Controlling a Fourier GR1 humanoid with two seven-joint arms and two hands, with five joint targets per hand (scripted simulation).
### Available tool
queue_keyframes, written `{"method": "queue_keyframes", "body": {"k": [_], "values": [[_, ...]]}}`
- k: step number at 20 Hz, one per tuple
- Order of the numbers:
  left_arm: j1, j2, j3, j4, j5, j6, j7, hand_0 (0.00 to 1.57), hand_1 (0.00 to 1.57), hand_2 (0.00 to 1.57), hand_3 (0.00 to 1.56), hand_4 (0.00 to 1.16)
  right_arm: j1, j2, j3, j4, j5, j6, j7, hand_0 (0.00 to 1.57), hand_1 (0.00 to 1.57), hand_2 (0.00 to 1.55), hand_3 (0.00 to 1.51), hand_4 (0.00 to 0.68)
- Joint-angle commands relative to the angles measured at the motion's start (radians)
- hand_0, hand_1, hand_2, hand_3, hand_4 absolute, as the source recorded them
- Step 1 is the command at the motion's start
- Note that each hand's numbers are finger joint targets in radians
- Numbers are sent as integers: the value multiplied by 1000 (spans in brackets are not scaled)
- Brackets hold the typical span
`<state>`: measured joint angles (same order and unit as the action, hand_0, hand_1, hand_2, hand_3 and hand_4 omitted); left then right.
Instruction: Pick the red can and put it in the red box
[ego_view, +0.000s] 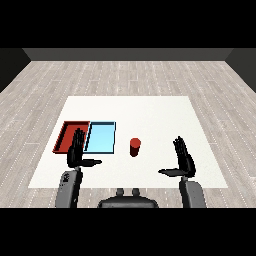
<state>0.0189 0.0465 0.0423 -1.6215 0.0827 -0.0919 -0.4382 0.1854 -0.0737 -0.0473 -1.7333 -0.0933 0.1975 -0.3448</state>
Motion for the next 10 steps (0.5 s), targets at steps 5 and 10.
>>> {"method": "queue_keyframes", "body": {"k": [5, 10], "values": [[-28, -4, 19, 10, 24, 3, 10, 0, 0, 0, 0, 0, -189, -5, -37, 166, 1, -20, 47, 0, 0, 0, 0, 0], [9, -20, 1, 2, 6, 7, -38, 0, 0, 0, 0, 0, -118, 7, -10, 148, 14, 1, 16, 0, 0, 0, 0, 0]]}}
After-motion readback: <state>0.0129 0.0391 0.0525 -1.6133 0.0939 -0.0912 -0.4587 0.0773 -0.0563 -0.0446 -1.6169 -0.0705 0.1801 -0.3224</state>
